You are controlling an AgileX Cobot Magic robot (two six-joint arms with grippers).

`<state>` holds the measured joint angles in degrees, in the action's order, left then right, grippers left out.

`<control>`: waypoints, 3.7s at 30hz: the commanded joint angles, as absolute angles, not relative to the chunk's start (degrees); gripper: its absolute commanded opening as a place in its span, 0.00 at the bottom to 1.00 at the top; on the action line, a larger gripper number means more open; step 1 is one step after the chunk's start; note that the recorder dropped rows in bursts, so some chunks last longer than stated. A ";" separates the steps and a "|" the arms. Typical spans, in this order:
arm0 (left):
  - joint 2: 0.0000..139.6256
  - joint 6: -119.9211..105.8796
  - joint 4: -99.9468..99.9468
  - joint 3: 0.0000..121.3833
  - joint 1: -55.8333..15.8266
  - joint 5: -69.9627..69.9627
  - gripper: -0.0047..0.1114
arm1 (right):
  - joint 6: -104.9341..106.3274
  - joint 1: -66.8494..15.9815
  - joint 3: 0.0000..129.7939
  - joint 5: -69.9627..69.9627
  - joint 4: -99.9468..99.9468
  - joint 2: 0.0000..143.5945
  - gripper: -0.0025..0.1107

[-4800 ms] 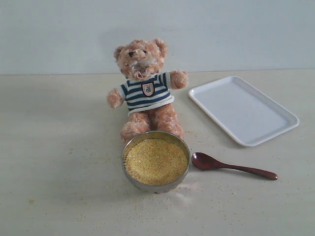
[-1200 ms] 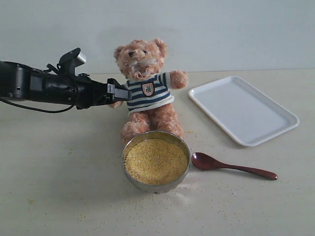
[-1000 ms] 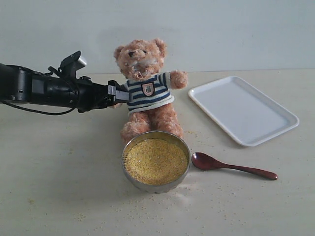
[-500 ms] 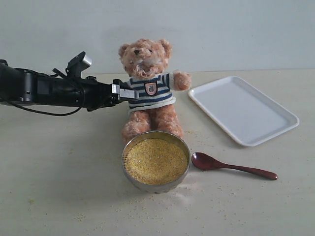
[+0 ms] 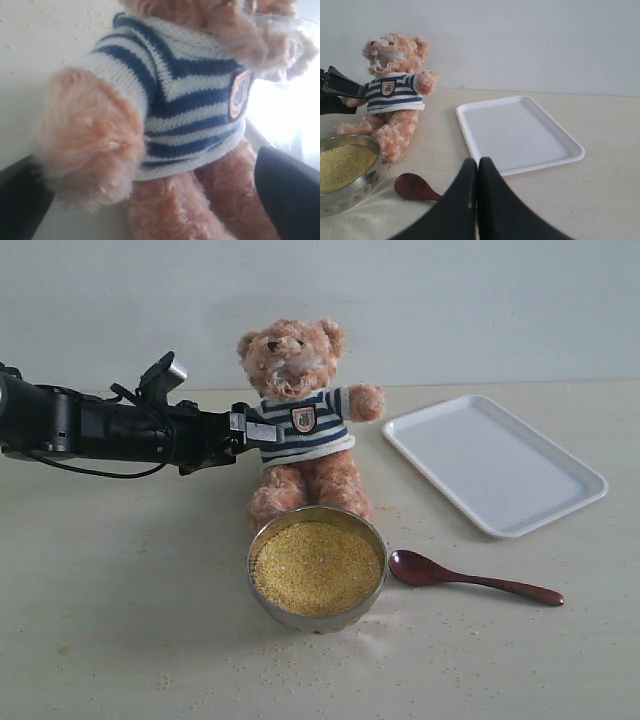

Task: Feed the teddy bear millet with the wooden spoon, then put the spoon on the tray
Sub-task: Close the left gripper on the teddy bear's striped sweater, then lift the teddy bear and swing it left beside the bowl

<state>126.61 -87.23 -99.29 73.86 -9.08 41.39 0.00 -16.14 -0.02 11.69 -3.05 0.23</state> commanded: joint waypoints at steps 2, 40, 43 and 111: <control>126.64 -86.54 -99.95 74.01 -9.39 42.47 0.94 | 0.00 -15.93 0.00 11.21 -2.50 0.00 0.02; 133.46 -88.53 -99.95 83.47 -13.27 38.54 0.94 | 0.00 -15.93 0.00 11.21 -2.50 0.00 0.02; 133.49 -88.53 -99.95 83.85 -13.32 37.93 0.94 | 0.00 -15.93 0.00 11.21 -2.50 0.00 0.02; 121.27 -66.45 -79.82 89.38 7.19 69.24 0.08 | 0.00 -15.93 0.00 11.21 -2.50 0.00 0.02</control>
